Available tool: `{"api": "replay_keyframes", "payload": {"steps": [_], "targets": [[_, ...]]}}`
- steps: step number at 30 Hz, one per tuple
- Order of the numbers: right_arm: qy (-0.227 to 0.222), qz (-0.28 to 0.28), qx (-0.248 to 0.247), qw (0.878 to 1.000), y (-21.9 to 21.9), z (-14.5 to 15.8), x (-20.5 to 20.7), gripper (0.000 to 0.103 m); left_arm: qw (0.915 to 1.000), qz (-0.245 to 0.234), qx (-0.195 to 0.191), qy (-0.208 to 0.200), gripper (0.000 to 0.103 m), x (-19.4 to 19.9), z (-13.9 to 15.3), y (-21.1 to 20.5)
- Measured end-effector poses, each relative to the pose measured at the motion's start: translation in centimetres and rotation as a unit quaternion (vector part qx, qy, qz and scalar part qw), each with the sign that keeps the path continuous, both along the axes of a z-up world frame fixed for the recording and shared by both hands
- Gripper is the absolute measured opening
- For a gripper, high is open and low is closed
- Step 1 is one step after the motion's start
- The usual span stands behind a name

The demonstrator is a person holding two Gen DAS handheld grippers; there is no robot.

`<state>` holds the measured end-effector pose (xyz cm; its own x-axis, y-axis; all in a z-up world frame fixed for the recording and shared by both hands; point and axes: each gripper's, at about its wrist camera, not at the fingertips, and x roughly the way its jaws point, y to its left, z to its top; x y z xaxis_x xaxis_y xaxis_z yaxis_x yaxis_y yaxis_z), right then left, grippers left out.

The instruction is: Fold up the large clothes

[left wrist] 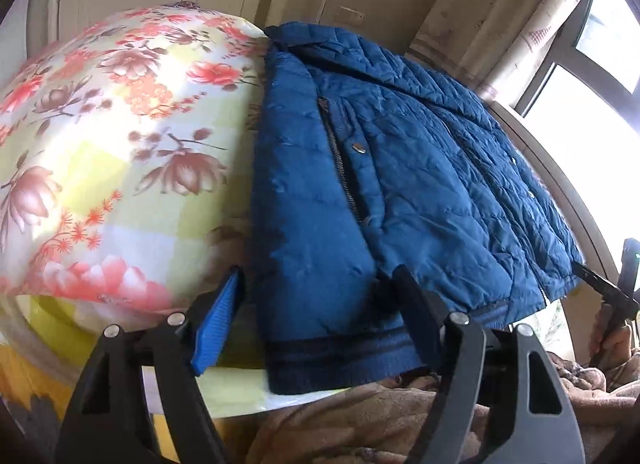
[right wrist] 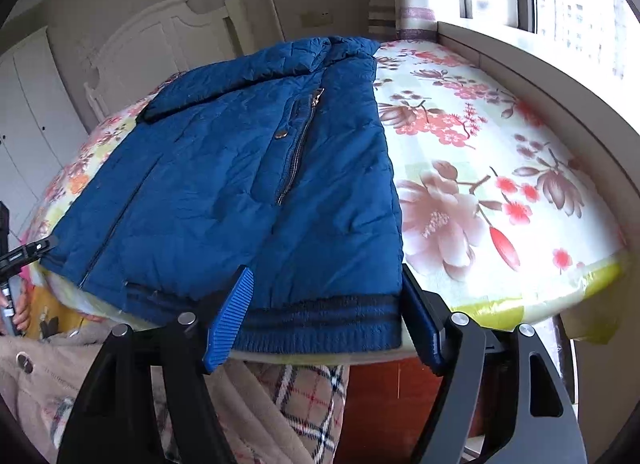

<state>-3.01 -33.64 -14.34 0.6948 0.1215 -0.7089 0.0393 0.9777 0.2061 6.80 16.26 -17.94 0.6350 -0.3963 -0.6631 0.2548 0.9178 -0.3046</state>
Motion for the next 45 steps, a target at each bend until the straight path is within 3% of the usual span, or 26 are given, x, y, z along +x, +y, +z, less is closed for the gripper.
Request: {"api": "replay_keyframes", "payload": {"steps": [2, 4, 5, 7, 10, 13, 17, 18, 22, 23, 26, 27, 29, 33, 35, 37, 38, 39, 42, 44, 45], "targets": [[-0.011, 0.001, -0.010, 1.000, 0.2, -0.1, 0.4, 0.066, 0.9997, -0.010, -0.019, 0.009, 0.066, 0.2, 0.0, -0.7], [-0.030, 0.010, 0.011, 0.999, -0.1, -0.3, 0.4, 0.054, 0.9999, -0.006, -0.005, 0.007, 0.050, 0.6, 0.1, -1.2], [-0.034, 0.014, 0.032, 0.999, -0.3, -0.4, 0.3, 0.043, 0.9998, -0.007, -0.014, 0.010, 0.047, 0.8, 0.0, -1.1], [-0.042, 0.016, 0.064, 0.997, -0.9, -0.4, 0.1, 0.037, 0.9990, -0.004, -0.042, 0.015, 0.029, 0.9, -0.1, -0.3], [-0.062, 0.028, 0.128, 0.989, -1.8, 0.5, -0.8, 0.026, 0.9945, 0.003, -0.104, 0.008, 0.020, 0.2, 0.3, 1.4], [-0.091, 0.062, 0.145, 0.983, -1.7, 3.0, -2.6, 0.021, 0.9890, -0.004, -0.143, -0.036, 0.017, -1.8, 2.6, 2.8], [-0.165, 0.140, 0.137, 0.967, -0.9, 7.9, -7.3, 0.020, 0.9772, -0.040, -0.185, -0.095, 0.017, -5.4, 6.2, 4.8], [-0.189, 0.158, 0.130, 0.960, -0.8, 9.3, -8.9, 0.020, 0.9720, -0.052, -0.201, -0.109, 0.017, -6.5, 6.7, 5.5], [-0.279, 0.181, 0.131, 0.934, -1.1, 14.2, -12.3, 0.020, 0.9347, -0.094, -0.289, -0.185, 0.017, -11.0, 9.2, 8.9], [-0.294, 0.181, 0.138, 0.928, -1.4, 15.1, -12.3, 0.020, 0.9214, -0.103, -0.314, -0.206, 0.017, -11.8, 10.1, 9.6], [-0.331, 0.176, 0.168, 0.912, -1.4, 17.5, -10.5, 0.020, 0.8932, -0.116, -0.362, -0.240, 0.019, -11.3, 11.9, 10.2], [-0.328, 0.166, 0.171, 0.914, -1.3, 18.0, -9.1, 0.020, 0.8904, -0.113, -0.368, -0.243, 0.019, -10.3, 12.5, 10.1], [-0.306, 0.132, 0.163, 0.929, -1.0, 18.5, -4.8, 0.020, 0.8940, -0.099, -0.370, -0.231, 0.020, -7.6, 13.8, 9.4], [-0.227, 0.044, 0.178, 0.957, -1.9, 16.7, 5.1, 0.024, 0.9162, -0.030, -0.359, -0.175, 0.028, 2.7, 13.8, 7.0], [-0.177, 0.020, 0.200, 0.964, -2.8, 13.8, 9.5, 0.029, 0.9297, 0.015, -0.341, -0.138, 0.042, 6.8, 12.3, 6.8], [-0.128, 0.000, 0.222, 0.967, -3.8, 10.6, 12.0, 0.059, 0.9404, 0.102, -0.312, -0.087, 0.085, 10.8, 9.9, 7.1], [-0.108, -0.019, 0.222, 0.969, -4.2, 9.4, 12.4, 0.098, 0.9407, 0.152, -0.297, -0.063, 0.088, 12.0, 8.5, 7.5], [-0.102, -0.036, 0.232, 0.967, -4.9, 7.8, 12.1, 0.099, 0.9357, 0.201, -0.288, -0.032, 0.087, 13.1, 6.5, 8.4], [-0.100, -0.052, 0.268, 0.957, -7.7, 5.0, 11.0, 0.099, 0.9281, 0.230, -0.292, 0.018, 0.087, 13.8, 2.7, 10.4], [-0.105, -0.066, 0.224, 0.967, -8.4, 4.8, 10.1, 0.099, 0.9332, 0.235, -0.271, 0.021, 0.087, 13.6, 1.9, 10.9], [-0.102, -0.065, 0.199, 0.973, -8.3, 4.9, 9.6, 0.099, 0.9410, 0.229, -0.249, 0.014, 0.087, 13.4, 1.9, 11.0]]}}
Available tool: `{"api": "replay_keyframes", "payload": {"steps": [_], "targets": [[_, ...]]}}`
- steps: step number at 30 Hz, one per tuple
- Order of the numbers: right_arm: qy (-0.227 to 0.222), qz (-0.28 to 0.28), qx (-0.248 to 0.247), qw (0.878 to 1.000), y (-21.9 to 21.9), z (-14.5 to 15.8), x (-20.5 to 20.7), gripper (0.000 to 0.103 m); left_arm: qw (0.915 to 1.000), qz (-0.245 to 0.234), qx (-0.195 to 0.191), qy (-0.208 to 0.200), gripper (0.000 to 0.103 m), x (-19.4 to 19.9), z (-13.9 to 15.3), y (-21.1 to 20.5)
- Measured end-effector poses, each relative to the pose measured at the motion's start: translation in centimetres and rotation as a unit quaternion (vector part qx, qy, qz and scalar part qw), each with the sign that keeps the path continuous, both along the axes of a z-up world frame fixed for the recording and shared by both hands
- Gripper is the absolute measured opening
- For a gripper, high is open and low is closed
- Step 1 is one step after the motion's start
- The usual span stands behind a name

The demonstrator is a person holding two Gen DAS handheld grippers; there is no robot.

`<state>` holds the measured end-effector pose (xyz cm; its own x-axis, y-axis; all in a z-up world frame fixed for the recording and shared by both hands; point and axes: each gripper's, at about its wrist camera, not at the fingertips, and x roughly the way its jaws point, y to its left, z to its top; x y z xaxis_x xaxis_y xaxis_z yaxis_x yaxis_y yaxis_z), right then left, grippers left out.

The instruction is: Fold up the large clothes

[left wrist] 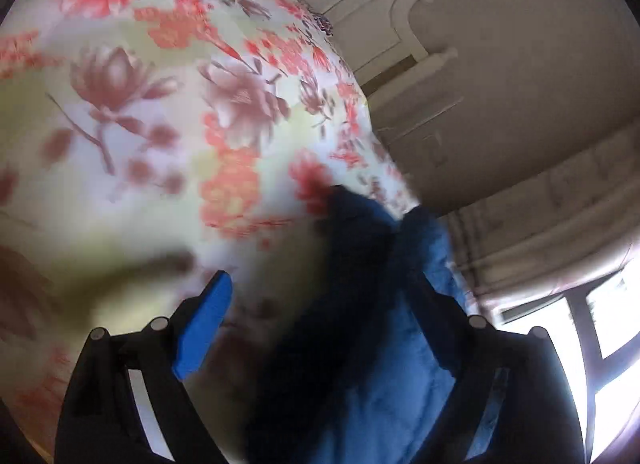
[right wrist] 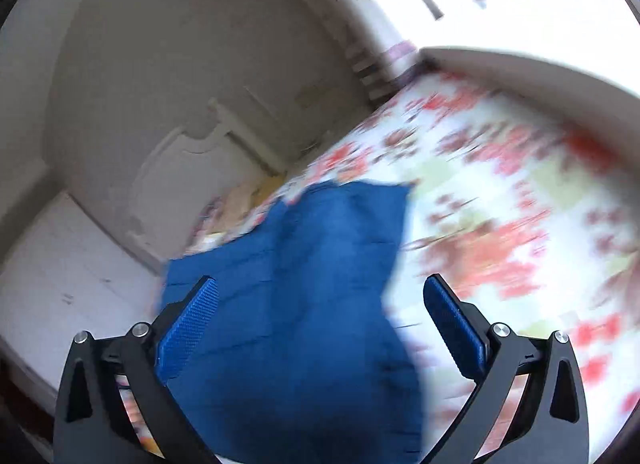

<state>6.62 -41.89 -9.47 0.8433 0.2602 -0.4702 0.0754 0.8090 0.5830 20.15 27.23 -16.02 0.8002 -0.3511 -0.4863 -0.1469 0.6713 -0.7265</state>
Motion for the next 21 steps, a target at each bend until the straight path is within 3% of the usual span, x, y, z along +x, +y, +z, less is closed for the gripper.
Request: {"api": "replay_keyframes", "payload": {"steps": [5, 7, 8, 12, 17, 21], "targets": [[0.015, 0.049, -0.107, 0.993, 2.0, 1.1, 1.7, 0.099, 0.9922, -0.073, 0.097, -0.026, 0.088, 0.0, 1.8, -2.2], [0.025, 0.080, -0.143, 0.986, 3.6, 0.8, 2.6, 0.099, 0.9803, -0.131, 0.143, -0.039, 0.095, 1.2, 2.8, -5.2], [0.034, 0.088, -0.155, 0.983, 4.2, 0.3, 3.3, 0.099, 0.9696, -0.161, 0.180, -0.044, 0.095, 1.7, 3.4, -7.0], [0.056, 0.103, -0.180, 0.977, 5.7, -0.7, 4.7, 0.098, 0.9419, -0.183, 0.279, -0.039, 0.095, 3.4, 2.8, -11.2], [0.064, 0.107, -0.144, 0.982, 3.6, -0.7, 6.5, 0.085, 0.9455, -0.195, 0.259, -0.024, 0.093, 5.7, 2.7, -10.6], [0.061, 0.119, -0.122, 0.983, 3.5, -1.1, 7.5, 0.075, 0.9477, -0.216, 0.234, -0.017, 0.083, 8.0, 2.6, -10.6]]}}
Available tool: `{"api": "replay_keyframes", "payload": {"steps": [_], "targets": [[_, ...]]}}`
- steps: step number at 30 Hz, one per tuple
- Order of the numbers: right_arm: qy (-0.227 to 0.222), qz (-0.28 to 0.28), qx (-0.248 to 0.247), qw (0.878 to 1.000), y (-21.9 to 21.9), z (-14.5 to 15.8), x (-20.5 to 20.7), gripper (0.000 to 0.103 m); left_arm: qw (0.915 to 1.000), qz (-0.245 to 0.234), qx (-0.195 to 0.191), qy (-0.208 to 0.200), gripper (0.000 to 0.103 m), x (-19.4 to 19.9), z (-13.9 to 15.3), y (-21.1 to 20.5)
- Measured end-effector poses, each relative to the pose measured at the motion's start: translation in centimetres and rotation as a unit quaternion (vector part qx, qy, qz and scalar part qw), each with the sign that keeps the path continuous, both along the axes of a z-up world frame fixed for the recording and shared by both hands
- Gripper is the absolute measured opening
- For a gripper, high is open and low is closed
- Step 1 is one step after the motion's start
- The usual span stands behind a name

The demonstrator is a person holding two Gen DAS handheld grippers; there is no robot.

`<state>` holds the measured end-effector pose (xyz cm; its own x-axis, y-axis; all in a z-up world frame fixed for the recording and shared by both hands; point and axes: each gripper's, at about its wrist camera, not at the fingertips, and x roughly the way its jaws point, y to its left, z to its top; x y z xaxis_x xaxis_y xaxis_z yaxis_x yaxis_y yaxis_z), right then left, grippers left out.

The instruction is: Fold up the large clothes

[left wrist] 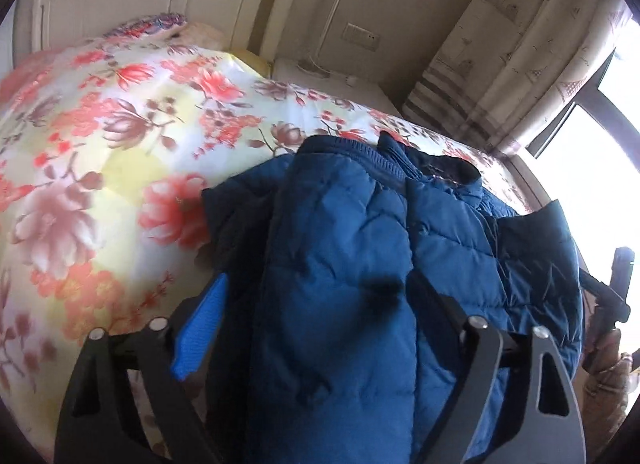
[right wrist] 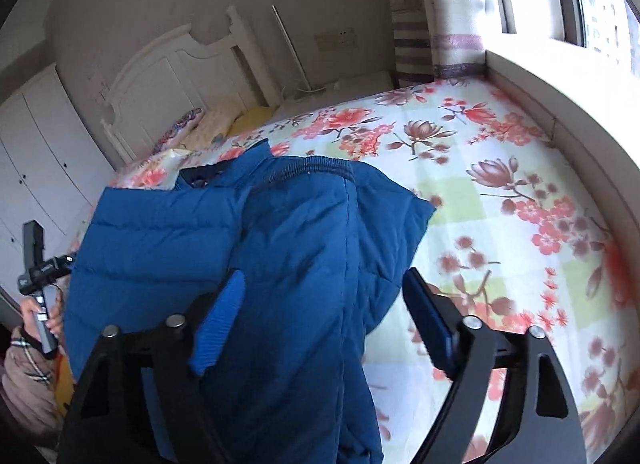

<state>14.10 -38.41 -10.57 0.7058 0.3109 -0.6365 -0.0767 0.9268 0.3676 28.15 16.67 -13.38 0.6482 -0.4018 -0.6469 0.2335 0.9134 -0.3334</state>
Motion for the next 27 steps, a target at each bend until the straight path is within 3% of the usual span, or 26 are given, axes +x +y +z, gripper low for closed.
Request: {"api": "replay_keyframes", "payload": {"steps": [5, 7, 11, 13, 16, 17, 18, 19, 20, 21, 25, 27], "targets": [[-0.009, 0.004, 0.000, 1.000, 0.6, -0.8, -0.4, 0.075, 0.9999, -0.004, 0.003, -0.013, 0.072, -0.4, -1.2, -0.4], [-0.015, 0.005, -0.024, 1.000, 0.8, -0.3, -0.3, 0.075, 0.9997, -0.004, 0.007, -0.022, 0.068, -0.8, -1.0, -0.5], [-0.014, 0.019, -0.073, 0.997, 1.9, 1.2, 0.8, 0.075, 0.9989, -0.003, 0.031, -0.034, 0.069, -0.1, 0.0, -0.9], [-0.014, 0.026, -0.081, 0.996, 2.4, 1.6, 1.5, 0.075, 0.9990, -0.006, 0.032, -0.031, 0.074, 0.4, 0.3, -1.2], [-0.012, 0.023, -0.102, 0.994, 3.4, 0.9, 2.1, 0.074, 0.9986, -0.004, 0.042, -0.031, 0.075, 1.2, 0.0, -2.0], [-0.023, 0.023, -0.112, 0.993, 3.8, 0.7, 1.8, 0.057, 0.9983, -0.002, 0.044, -0.037, 0.069, 1.2, -0.2, -2.2], [-0.034, 0.016, -0.124, 0.992, 4.2, 0.7, 1.5, 0.041, 0.9981, -0.006, 0.042, -0.045, 0.049, 1.1, -0.2, -2.4], [-0.046, 0.003, -0.143, 0.989, 4.6, 0.8, 0.9, 0.033, 0.9975, -0.003, 0.044, -0.056, 0.030, 0.7, -0.2, -2.5], [-0.065, -0.009, -0.161, 0.985, 5.2, 1.1, 0.0, 0.022, 0.9965, 0.002, 0.046, -0.070, 0.019, 0.1, -0.1, -2.4], [-0.083, -0.014, -0.169, 0.982, 5.5, 1.5, -1.0, 0.018, 0.9945, 0.005, 0.045, -0.094, 0.011, -1.0, 0.3, -2.4], [-0.133, -0.027, -0.175, 0.975, 5.5, 4.9, -3.9, 0.012, 0.9836, -0.004, 0.039, -0.176, 0.007, -5.3, 2.6, -2.1], [-0.155, -0.036, -0.168, 0.973, 5.0, 7.2, -4.2, 0.011, 0.9825, -0.006, -0.009, -0.186, 0.007, -6.0, 4.7, -0.8]]}}
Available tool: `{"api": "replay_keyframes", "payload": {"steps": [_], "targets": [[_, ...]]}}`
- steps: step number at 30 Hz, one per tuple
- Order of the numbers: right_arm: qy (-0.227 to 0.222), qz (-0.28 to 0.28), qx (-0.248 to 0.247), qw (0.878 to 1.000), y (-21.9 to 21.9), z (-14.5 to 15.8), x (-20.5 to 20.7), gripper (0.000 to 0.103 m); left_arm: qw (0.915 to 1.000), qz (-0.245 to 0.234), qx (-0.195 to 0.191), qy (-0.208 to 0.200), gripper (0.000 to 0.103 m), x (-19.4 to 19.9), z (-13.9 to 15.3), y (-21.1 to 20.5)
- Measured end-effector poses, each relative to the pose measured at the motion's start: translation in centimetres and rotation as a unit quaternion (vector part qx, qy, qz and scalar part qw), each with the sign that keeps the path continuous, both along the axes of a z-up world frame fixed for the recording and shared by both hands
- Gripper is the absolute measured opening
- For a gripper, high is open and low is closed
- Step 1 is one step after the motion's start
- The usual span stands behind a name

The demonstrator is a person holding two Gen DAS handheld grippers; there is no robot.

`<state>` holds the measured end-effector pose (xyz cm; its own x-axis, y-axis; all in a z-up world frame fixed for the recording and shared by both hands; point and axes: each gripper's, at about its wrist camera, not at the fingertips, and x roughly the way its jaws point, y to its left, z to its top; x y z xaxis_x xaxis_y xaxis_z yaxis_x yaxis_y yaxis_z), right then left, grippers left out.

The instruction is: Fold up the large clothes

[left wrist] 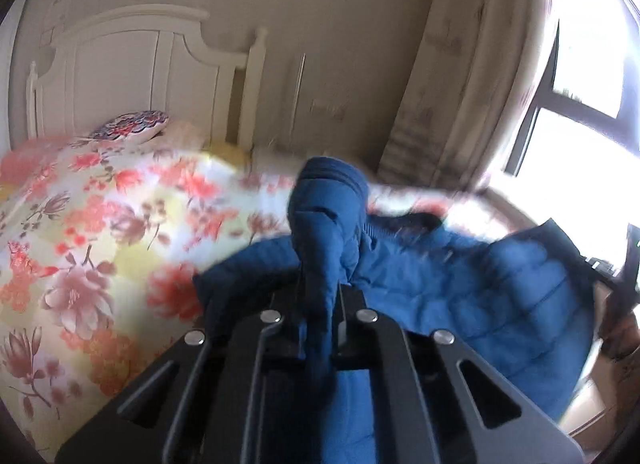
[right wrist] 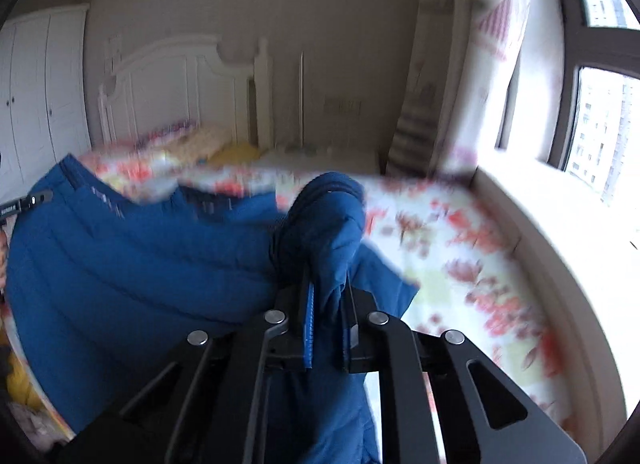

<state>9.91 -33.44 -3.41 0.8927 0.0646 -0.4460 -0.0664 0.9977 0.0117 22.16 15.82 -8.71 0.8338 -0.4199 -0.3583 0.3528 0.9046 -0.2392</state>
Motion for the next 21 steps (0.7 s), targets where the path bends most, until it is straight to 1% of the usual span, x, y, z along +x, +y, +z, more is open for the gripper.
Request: {"api": "replay_keyframes", "payload": {"steps": [1, 2, 3, 5, 7, 8, 9, 11, 12, 13, 14, 15, 16, 17, 18, 19, 20, 21], "targets": [[-0.011, -0.001, 0.009, 1.000, -0.3, 1.4, 0.3, 0.011, 0.9998, -0.006, -0.021, 0.001, 0.007, 0.2, 0.8, 0.5], [-0.017, -0.009, 0.010, 1.000, -0.3, 2.5, 1.2, 0.011, 0.9984, -0.013, -0.054, 0.005, 0.007, 0.8, 2.0, 1.3], [-0.019, -0.017, 0.006, 1.000, -0.3, 3.2, 1.9, 0.011, 0.9975, -0.007, -0.070, 0.006, 0.007, 1.5, 2.9, 1.6], [-0.007, -0.037, 0.019, 0.999, -0.8, 4.2, 4.9, 0.011, 0.9966, 0.015, -0.079, 0.016, 0.007, 4.0, 4.6, 1.6], [0.031, -0.062, 0.044, 0.997, -1.8, 3.7, 9.2, 0.011, 0.9945, 0.032, -0.089, 0.045, 0.007, 7.2, 5.0, 1.7], [0.048, -0.069, 0.054, 0.995, -2.1, 3.1, 10.5, 0.011, 0.9920, 0.038, -0.099, 0.067, 0.007, 9.1, 4.7, 1.8], [0.080, -0.079, 0.073, 0.991, -2.7, 1.5, 12.8, 0.011, 0.9871, 0.046, -0.114, 0.102, 0.008, 11.4, 3.8, 1.9], [0.127, -0.097, 0.075, 0.984, -3.1, -2.1, 15.4, 0.011, 0.9803, 0.065, -0.115, 0.147, 0.008, 14.4, 1.7, 1.5], [0.155, -0.107, 0.073, 0.979, -3.3, -4.2, 16.4, 0.011, 0.9765, 0.075, -0.108, 0.170, 0.009, 15.7, 0.0, 1.1], [0.178, -0.113, 0.083, 0.974, -3.8, -6.4, 16.9, 0.011, 0.9742, 0.085, -0.093, 0.187, 0.011, 16.6, -1.7, 0.6], [0.185, -0.111, 0.111, 0.970, -4.4, -7.7, 17.0, 0.011, 0.9727, 0.096, -0.074, 0.198, 0.013, 17.1, -3.3, 0.2], [0.181, -0.112, 0.128, 0.969, -4.8, -8.0, 16.7, 0.011, 0.9697, 0.100, -0.068, 0.212, 0.017, 17.5, -5.0, 0.0], [0.172, -0.110, 0.143, 0.968, -5.4, -7.8, 16.4, 0.011, 0.9668, 0.099, -0.085, 0.220, 0.018, 17.5, -5.9, 0.4], [0.167, -0.107, 0.147, 0.969, -5.7, -7.6, 16.2, 0.011, 0.9656, 0.099, -0.101, 0.218, 0.017, 17.4, -6.1, 0.9], [0.158, -0.104, 0.150, 0.970, -5.9, -7.1, 16.1, 0.011, 0.9664, 0.097, -0.110, 0.211, 0.017, 17.2, -5.6, 1.3], [0.143, -0.101, 0.152, 0.973, -6.2, -6.2, 15.8, 0.011, 0.9689, 0.097, -0.108, 0.201, 0.017, 17.1, -5.1, 1.4], [0.132, -0.099, 0.153, 0.974, -6.0, -5.6, 15.3, 0.011, 0.9741, 0.099, -0.097, 0.179, 0.017, 16.7, -4.1, 1.4], [0.119, -0.101, 0.154, 0.976, -6.2, -4.7, 15.1, 0.011, 0.9769, 0.100, -0.091, 0.166, 0.017, 16.6, -3.3, 1.3]]}}
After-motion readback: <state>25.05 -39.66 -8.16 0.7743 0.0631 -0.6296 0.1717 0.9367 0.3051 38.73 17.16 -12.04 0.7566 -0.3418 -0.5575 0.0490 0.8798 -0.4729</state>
